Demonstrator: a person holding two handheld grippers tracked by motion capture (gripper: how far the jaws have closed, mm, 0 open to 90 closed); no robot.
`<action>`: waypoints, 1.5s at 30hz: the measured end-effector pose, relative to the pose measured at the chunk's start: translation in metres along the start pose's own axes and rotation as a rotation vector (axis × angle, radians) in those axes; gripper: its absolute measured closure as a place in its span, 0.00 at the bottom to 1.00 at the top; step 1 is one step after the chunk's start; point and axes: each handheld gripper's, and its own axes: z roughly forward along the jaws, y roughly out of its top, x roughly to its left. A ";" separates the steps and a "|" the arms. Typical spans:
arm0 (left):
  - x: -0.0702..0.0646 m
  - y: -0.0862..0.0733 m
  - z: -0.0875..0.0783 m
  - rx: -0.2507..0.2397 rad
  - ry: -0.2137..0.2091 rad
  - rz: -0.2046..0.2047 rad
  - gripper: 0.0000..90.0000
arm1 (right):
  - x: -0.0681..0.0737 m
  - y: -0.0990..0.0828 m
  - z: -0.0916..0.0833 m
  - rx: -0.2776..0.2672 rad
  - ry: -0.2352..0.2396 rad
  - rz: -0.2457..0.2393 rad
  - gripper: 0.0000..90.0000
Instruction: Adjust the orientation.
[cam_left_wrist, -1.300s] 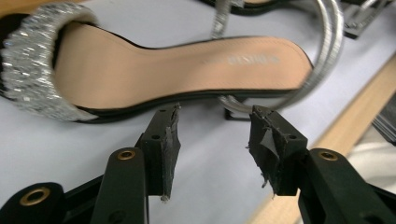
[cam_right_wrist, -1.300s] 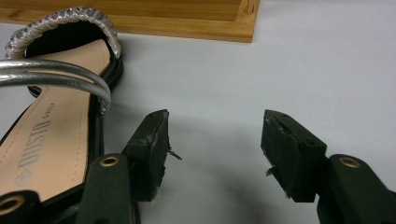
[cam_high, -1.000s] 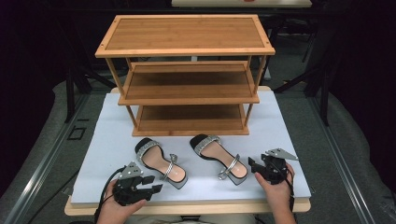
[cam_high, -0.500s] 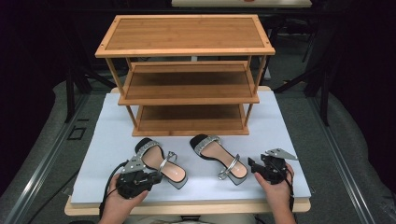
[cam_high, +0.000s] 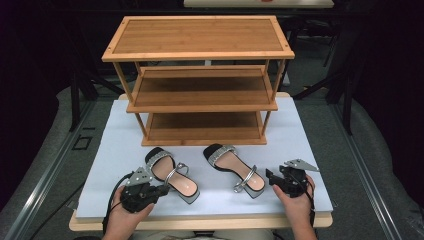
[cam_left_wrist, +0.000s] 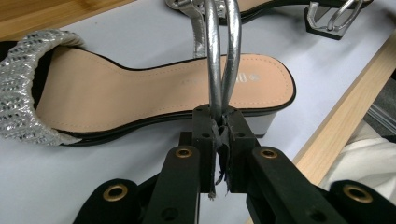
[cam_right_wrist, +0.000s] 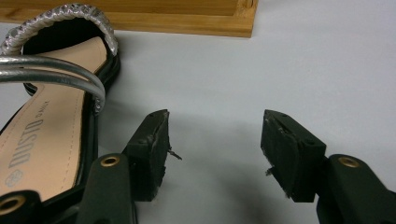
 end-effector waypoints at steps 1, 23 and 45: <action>0.001 0.000 -0.003 0.005 0.008 0.004 0.95 | 0.000 0.000 0.000 -0.001 -0.002 0.002 0.46; 0.092 -0.019 -0.077 0.041 0.253 -0.199 0.96 | -0.002 0.000 -0.001 -0.006 -0.001 0.020 0.46; 0.137 -0.018 -0.123 -0.066 0.229 -0.293 0.65 | -0.004 0.000 -0.001 -0.018 0.015 0.034 0.46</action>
